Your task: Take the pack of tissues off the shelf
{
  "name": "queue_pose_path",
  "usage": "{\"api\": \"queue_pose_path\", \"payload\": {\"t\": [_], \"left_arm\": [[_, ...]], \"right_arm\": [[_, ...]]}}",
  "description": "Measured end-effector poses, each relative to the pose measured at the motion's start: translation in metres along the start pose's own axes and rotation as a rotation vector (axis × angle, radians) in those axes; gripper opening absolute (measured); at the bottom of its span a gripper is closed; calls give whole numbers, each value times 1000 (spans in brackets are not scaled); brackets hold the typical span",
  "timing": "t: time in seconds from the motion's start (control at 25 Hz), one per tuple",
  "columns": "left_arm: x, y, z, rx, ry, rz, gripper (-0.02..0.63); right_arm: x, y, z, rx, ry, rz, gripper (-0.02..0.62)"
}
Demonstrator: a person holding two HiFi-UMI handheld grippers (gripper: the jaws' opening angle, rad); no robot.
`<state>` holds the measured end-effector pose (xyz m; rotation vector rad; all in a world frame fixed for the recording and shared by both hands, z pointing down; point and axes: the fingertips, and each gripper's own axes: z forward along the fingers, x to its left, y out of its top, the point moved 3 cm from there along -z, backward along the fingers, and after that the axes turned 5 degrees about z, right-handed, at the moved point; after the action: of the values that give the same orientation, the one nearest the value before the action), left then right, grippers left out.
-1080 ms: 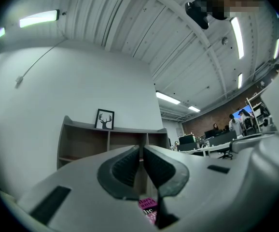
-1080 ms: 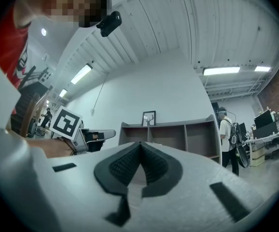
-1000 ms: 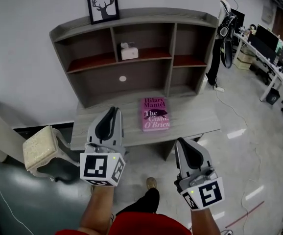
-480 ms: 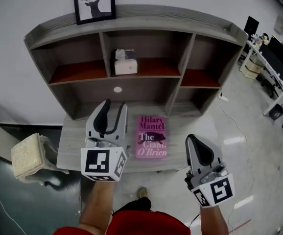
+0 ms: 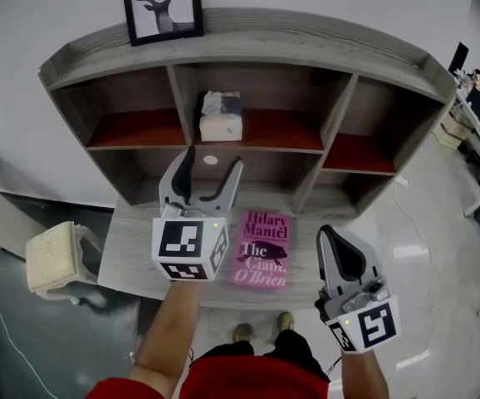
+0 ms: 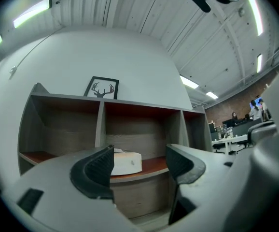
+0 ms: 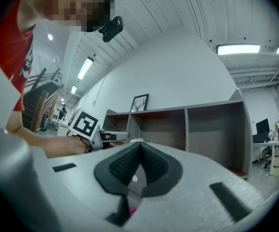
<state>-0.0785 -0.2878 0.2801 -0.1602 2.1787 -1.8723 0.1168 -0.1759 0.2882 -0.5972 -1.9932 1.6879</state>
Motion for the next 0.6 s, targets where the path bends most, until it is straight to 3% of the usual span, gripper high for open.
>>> {"api": "queue_pose_path", "payload": {"t": [0.16,0.6], "left_arm": [[3,-14,28,59,65,15,353],[15,-50,84,200,220,34,398]], "right_arm": [[-21,0,15,-14,68,-1,5],[-86,-8,46,-20,223,28,5]]}}
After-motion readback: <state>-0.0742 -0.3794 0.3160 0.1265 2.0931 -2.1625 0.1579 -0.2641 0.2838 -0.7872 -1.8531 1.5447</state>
